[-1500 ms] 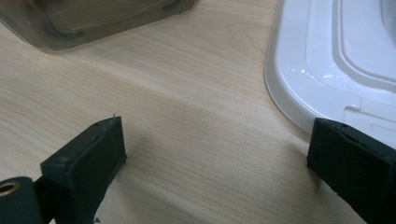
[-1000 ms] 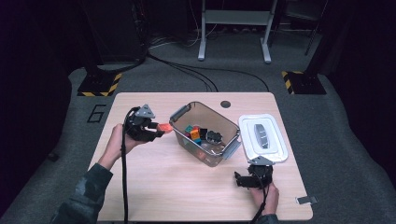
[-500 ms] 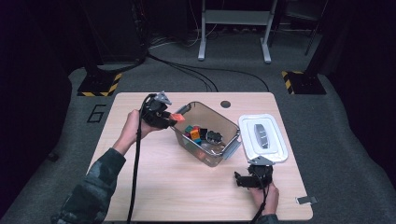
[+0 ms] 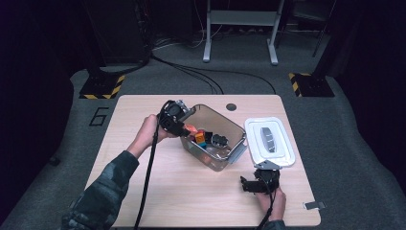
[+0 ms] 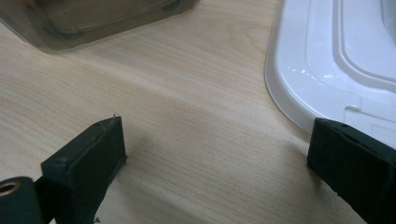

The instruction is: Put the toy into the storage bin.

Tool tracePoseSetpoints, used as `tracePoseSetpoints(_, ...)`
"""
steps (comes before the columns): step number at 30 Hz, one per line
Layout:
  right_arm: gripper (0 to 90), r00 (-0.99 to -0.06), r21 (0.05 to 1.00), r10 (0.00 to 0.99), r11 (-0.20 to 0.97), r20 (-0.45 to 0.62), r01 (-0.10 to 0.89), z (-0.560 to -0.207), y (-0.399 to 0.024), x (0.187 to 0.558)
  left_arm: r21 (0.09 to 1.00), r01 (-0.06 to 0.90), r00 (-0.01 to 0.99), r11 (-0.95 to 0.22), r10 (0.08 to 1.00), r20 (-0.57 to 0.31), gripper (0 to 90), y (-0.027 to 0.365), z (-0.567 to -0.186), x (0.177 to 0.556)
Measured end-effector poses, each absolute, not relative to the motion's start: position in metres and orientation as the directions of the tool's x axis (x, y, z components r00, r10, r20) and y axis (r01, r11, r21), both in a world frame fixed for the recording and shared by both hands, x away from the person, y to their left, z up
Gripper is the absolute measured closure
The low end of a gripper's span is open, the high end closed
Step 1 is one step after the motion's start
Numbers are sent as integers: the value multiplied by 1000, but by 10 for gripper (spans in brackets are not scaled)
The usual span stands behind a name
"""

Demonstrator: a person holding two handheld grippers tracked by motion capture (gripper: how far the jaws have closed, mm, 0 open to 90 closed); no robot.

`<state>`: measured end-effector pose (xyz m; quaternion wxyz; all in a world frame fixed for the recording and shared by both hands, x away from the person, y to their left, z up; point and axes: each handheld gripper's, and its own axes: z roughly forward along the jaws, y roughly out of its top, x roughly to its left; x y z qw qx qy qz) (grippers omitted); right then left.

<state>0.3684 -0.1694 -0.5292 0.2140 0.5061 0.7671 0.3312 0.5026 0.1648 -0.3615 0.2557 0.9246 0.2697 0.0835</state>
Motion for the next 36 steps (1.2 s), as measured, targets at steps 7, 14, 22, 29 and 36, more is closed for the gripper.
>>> tracePoseSetpoints(7,33,-396,725,918,268,7,634,-529,-169,368,507,458,842,-730,540,17,581,165,-363,500)
tracePoseSetpoints(14,33,-396,725,918,269,7,634,-529,-169,368,508,472,836,-720,548,-1,521,169,-364,500)
tracePoseSetpoints(22,33,-396,725,918,269,7,634,-529,-169,368,546,451,838,-706,545,13,299,179,-364,486)
tracePoseSetpoints(29,33,-396,725,918,267,8,635,-529,-169,368,586,469,805,-661,593,24,164,201,-377,467)
tracePoseSetpoints(36,33,-395,725,919,267,9,635,-529,-169,368,648,485,759,-586,651,21,116,231,-397,454)
